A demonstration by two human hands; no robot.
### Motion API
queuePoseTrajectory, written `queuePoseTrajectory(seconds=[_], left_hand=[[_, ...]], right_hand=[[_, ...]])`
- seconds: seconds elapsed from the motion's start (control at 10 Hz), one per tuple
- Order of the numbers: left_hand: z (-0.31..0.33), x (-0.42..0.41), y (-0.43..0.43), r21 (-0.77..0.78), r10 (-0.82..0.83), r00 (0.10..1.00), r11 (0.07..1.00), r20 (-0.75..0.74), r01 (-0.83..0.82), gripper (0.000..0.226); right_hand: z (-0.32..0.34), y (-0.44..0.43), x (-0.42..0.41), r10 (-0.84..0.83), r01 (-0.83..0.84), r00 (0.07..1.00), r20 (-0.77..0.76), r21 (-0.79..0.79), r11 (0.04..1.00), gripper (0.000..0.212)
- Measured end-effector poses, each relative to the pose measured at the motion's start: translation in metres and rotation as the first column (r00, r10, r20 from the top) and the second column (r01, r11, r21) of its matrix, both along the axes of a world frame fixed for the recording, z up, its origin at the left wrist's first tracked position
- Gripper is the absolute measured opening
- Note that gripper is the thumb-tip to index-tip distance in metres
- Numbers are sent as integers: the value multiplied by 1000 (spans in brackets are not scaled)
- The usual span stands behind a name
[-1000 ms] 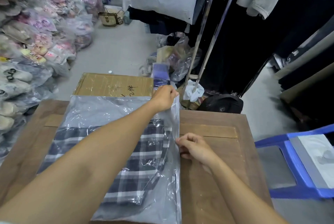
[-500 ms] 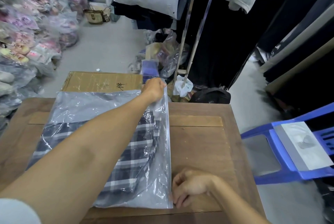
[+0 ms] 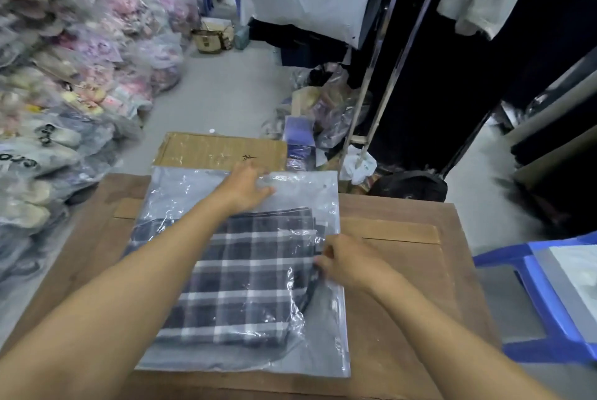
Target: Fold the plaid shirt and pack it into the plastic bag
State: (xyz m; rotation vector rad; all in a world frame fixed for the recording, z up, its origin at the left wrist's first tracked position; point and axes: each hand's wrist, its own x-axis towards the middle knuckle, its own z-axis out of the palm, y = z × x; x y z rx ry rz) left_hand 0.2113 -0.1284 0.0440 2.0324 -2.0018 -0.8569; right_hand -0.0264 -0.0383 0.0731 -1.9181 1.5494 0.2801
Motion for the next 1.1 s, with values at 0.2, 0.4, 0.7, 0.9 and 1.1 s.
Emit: queuePoseTrajectory(seconds=[0.2,0.4,0.7,0.9,1.1], left_hand=[[17,98,72,205,14,956,976,292,-77,76],[-5,109,113,227,-85,972,973,220,33,140],[-34,11,85,86,-173,974,983,144,162,123],[-42,-1,72,58,-180,971,983,157,172,124],[-30,-3,73,52,-123,990,991,70,119,123]], right_hand=[[-35,1,87,130,-150,988,-87,-305,940,69],[-60,5,83,121,-152,983,-138,-238,959,91],[-71,-38,-21,52,-107,984,-170,-333,937,92],[-75,-45,-38,50,-101,986,-160,-332,938,92],[-60,-43,-36,38,-58,997,-69,-321,945,88]])
